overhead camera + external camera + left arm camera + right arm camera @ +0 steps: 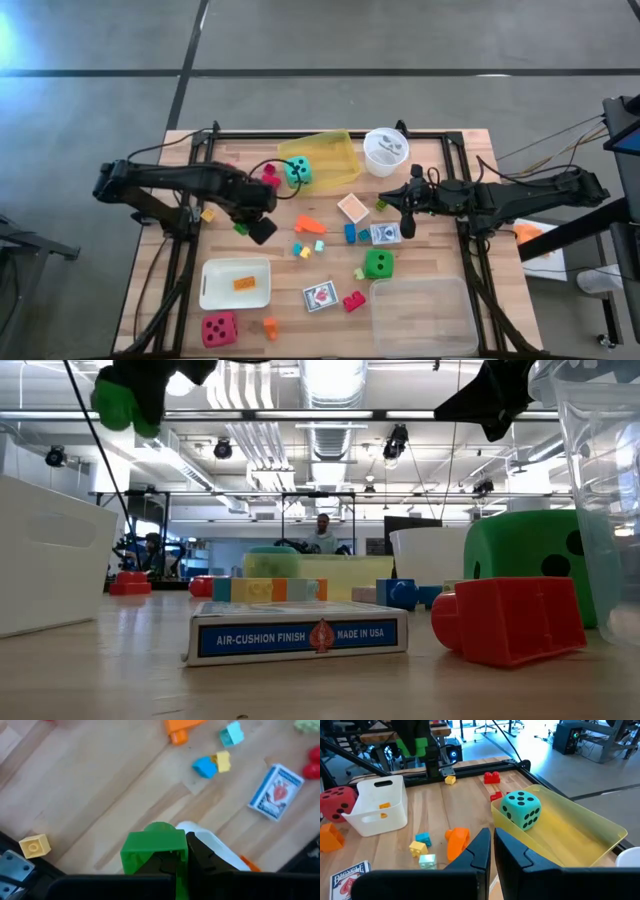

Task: Pick & Place Toys
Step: Put the green game piece into the white bin

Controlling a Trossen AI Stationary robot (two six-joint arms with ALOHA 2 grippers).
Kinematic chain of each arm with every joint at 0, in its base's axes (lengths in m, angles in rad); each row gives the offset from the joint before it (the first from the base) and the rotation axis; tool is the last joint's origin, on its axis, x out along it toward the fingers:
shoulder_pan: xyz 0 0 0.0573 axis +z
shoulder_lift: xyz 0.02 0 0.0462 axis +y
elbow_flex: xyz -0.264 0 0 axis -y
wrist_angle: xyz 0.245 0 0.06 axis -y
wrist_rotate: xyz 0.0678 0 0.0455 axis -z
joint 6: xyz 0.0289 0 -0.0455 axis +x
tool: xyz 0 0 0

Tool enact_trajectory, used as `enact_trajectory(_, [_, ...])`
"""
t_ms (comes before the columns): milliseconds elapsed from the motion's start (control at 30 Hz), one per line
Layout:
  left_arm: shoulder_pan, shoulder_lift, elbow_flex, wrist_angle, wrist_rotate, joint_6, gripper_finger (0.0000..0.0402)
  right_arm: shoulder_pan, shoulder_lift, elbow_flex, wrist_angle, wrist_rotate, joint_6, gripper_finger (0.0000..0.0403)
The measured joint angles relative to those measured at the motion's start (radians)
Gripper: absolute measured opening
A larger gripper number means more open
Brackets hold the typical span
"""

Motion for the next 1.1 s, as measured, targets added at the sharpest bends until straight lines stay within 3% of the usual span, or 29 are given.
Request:
enact_trajectory(300, [-0.111, 0.000, 0.042, -0.017, 0.063, -0.012, 0.0002, 0.000, 0.000, 0.000, 0.000, 0.000, -0.001, 0.0020])
enact_trajectory(633, [-0.271, 0.001, 0.040, -0.017, 0.056, -0.110, 0.0002, 0.000, 0.000, 0.000, 0.000, 0.000, -0.001, 0.0020])
enact_trajectory(800, [-0.393, 0.008, 0.040, 0.066, 0.057, -0.084, 0.0002, 0.000, 0.000, 0.000, 0.000, 0.000, -0.001, 0.0020])
enact_trajectory(1100, [-0.552, 0.139, 0.040, 0.130, 0.033, -0.075, 0.0002, 0.000, 0.000, 0.000, 0.000, 0.000, -0.002, 0.0020])
